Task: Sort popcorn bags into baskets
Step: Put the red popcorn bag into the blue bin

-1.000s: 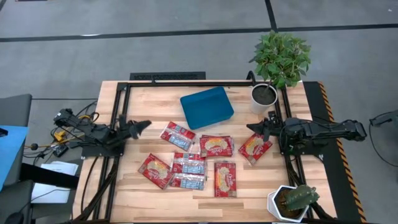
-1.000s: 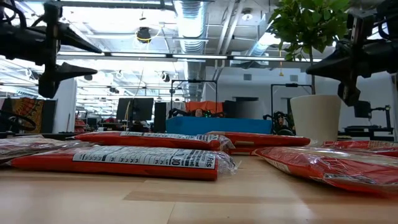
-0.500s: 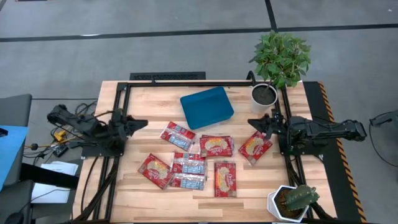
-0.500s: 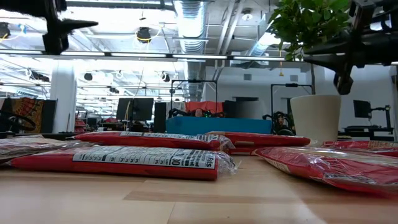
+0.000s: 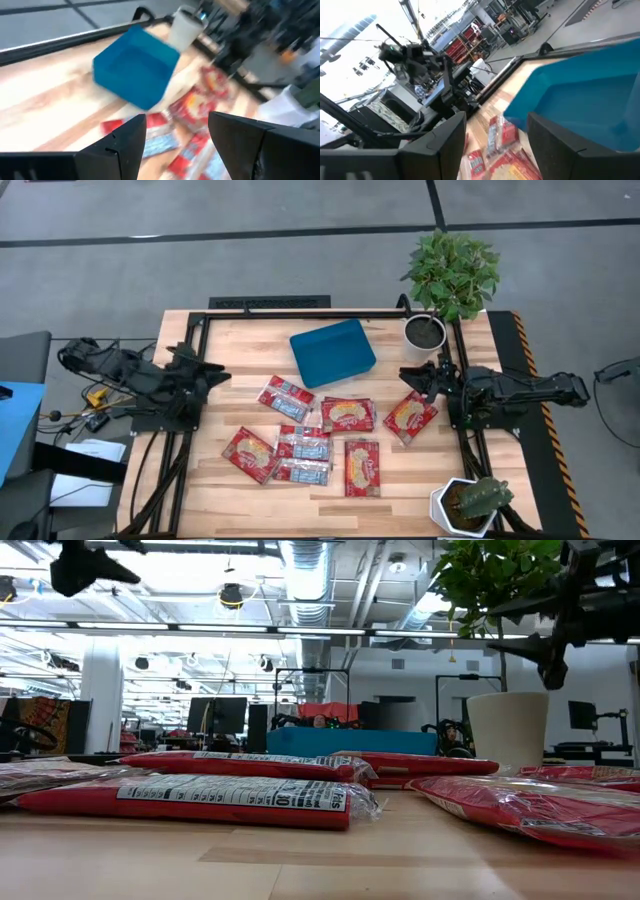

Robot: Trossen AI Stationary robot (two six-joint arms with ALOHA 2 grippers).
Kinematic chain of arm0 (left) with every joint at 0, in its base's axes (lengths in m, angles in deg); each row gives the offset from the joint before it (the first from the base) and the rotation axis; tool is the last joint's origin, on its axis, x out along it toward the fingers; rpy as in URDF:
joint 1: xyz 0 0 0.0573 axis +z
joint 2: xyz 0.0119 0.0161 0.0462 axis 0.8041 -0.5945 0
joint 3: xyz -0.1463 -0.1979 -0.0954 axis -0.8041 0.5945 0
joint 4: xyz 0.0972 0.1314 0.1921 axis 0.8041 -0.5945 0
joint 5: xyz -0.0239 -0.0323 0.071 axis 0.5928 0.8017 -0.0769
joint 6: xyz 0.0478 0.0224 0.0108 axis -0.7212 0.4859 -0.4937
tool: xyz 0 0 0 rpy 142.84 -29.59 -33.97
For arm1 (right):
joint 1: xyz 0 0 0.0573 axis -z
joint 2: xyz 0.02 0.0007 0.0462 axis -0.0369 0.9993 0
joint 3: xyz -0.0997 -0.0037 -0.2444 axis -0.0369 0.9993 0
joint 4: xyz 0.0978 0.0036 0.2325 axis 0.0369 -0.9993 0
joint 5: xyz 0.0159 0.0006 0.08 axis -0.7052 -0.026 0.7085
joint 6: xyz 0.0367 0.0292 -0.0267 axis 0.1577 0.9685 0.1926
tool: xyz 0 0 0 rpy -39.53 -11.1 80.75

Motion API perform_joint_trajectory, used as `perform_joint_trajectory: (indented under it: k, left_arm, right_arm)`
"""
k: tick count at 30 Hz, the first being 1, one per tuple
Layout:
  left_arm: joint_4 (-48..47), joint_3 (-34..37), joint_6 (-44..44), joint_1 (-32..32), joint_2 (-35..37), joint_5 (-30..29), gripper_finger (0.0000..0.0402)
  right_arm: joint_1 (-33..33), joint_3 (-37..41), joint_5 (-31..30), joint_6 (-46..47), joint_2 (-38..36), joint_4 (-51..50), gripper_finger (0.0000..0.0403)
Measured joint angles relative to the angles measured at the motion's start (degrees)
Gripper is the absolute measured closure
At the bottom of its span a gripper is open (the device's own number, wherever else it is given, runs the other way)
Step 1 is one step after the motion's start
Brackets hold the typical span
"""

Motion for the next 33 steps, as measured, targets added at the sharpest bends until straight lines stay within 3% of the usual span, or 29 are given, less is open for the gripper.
perform_joint_trajectory:
  k: [5,11,19,26,33]
  left_arm:
    - [1.5,0.0,0.2,0.0,-2.5,6.2,0.0197]
    - [13.3,-0.2,-9.4,0.0,-3.2,9.2,0.0197]
    - [6.5,-0.1,-8.6,5.3,-8.1,15.9,0.0197]
    - [4.5,-0.1,-12.3,13.3,-16.1,22.8,0.0197]
    - [4.6,-0.1,-12.8,22.1,-23.4,24.7,0.0197]
  right_arm:
    - [1.1,-7.0,0.0,-7.4,3.4,-2.2,0.0177]
    - [3.4,-20.1,0.0,-17.8,10.5,-10.4,0.0175]
    - [4.4,-36.5,0.1,-22.5,24.1,-30.8,0.016]
    - [4.2,-41.4,0.2,-23.6,33.3,-39.0,0.0153]
    - [4.2,-41.4,0.3,-22.8,38.6,-41.1,0.0153]
